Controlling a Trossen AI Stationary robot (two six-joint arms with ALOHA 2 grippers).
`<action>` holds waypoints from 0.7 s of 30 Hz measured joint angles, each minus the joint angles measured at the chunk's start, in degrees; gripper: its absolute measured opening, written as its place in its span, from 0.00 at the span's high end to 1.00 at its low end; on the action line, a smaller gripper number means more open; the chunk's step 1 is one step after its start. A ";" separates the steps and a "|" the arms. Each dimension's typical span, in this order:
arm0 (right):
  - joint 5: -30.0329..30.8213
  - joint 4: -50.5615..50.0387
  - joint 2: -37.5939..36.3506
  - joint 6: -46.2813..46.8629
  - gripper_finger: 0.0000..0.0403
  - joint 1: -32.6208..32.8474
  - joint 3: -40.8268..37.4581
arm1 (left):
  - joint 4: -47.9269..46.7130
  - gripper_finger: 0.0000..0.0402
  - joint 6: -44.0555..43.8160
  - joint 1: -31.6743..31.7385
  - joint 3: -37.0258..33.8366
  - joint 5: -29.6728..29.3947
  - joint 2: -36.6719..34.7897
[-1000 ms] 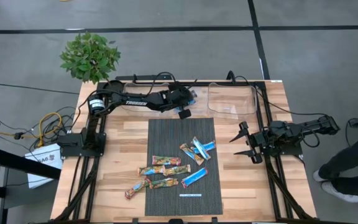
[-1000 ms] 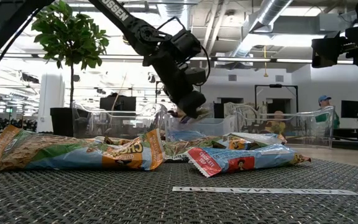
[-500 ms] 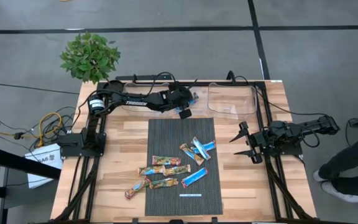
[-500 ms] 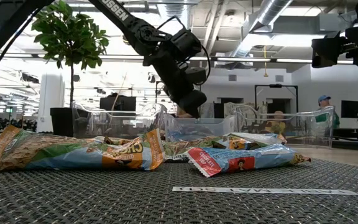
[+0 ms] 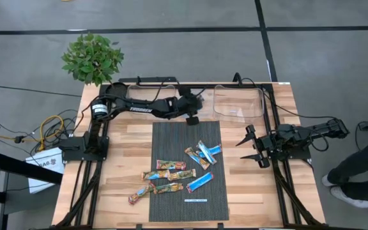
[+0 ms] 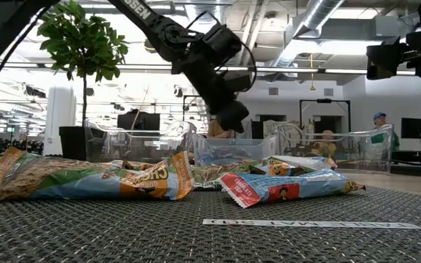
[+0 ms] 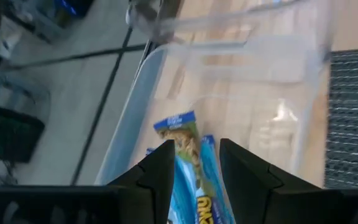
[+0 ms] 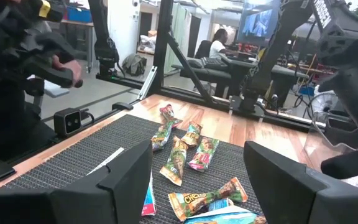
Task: Pick and place Granola Bars by type
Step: Put the yellow granola bar into the left transparent bin
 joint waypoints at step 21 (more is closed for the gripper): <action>0.00 0.00 -0.02 0.00 0.38 -0.01 -0.01 | 4.70 0.70 21.93 -14.98 0.00 -14.75 -0.02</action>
